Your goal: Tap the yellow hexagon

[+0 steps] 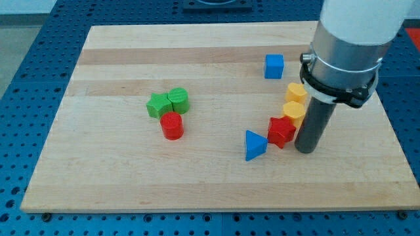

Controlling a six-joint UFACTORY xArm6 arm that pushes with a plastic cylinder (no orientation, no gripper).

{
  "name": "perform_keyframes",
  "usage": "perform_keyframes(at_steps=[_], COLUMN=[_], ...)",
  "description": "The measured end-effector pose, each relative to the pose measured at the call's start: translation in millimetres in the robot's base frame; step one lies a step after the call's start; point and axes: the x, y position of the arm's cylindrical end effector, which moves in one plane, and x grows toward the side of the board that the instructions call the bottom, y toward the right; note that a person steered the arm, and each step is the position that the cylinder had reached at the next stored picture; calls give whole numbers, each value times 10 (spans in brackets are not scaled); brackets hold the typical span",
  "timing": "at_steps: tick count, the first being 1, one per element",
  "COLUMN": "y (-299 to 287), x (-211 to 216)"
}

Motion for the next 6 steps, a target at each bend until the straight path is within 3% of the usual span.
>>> perform_keyframes(at_steps=[3, 6], y=[-166, 223], x=[-45, -438])
